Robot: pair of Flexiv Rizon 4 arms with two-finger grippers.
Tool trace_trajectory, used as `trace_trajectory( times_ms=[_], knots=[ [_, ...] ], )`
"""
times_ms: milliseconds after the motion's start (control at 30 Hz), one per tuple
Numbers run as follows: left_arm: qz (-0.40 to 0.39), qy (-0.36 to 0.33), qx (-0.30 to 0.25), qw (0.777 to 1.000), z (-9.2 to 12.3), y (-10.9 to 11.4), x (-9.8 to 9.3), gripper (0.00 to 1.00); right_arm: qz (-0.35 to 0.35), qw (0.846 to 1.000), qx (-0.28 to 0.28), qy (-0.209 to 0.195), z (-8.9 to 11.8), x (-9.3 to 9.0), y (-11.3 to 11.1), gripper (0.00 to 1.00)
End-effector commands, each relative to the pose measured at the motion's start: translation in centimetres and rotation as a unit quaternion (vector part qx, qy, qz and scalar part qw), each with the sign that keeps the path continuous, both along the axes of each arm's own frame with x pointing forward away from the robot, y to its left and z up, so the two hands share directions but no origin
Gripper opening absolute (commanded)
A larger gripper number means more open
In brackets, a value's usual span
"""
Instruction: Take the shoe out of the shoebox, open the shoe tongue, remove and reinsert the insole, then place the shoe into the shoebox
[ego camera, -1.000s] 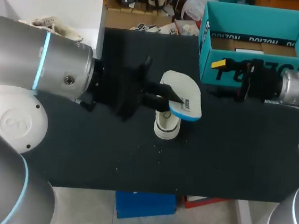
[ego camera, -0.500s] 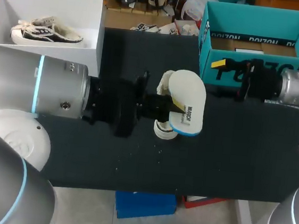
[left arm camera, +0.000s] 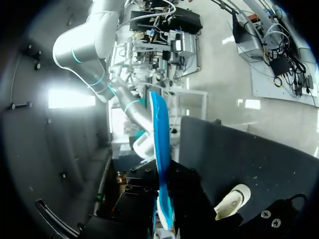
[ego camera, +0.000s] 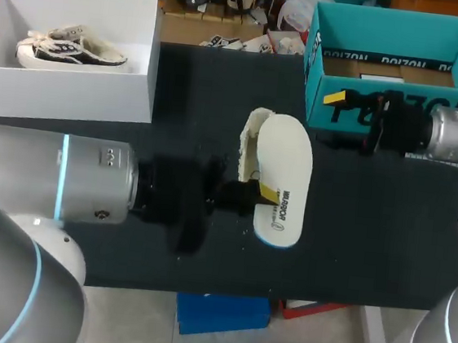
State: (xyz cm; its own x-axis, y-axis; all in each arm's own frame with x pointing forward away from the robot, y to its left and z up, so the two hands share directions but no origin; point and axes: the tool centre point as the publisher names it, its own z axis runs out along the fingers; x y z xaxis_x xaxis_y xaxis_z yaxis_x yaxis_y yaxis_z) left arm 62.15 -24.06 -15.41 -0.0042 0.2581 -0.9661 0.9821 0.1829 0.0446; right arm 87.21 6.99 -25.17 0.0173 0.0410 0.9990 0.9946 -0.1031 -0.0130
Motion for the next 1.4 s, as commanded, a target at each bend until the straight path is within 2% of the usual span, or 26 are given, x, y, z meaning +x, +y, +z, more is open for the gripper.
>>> trace_trajectory(
  times_ms=[33,467,533,767,1067,1400],
  knots=[
    [-0.005,-0.015,-0.149,0.989,-1.2,1.7,-0.3,0.0,-0.001,1.0,0.0,0.0,-0.1,0.0,0.1,1.0],
    [-0.005,-0.015,-0.149,0.989,-1.2,1.7,-0.3,0.0,-0.001,1.0,0.0,0.0,-0.1,0.0,0.1,1.0],
    [-0.016,-0.04,-0.161,0.986,-2.4,1.7,-0.5,0.0,-0.001,1.0,0.0,0.0,-0.1,0.0,0.1,1.0],
    [-0.011,-0.056,-0.164,0.985,-6.3,2.6,0.1,0.0,-0.001,1.0,0.0,0.0,-0.1,0.0,0.1,1.0],
    [-0.015,-0.081,-0.159,0.984,-8.3,3.3,2.9,0.0,-0.001,1.0,0.0,0.0,-0.1,0.0,0.1,1.0],
    [-0.022,-0.096,-0.135,0.986,-10.2,3.2,7.0,0.0,-0.001,1.0,0.0,0.0,-0.1,0.0,0.1,1.0]
  ],
)
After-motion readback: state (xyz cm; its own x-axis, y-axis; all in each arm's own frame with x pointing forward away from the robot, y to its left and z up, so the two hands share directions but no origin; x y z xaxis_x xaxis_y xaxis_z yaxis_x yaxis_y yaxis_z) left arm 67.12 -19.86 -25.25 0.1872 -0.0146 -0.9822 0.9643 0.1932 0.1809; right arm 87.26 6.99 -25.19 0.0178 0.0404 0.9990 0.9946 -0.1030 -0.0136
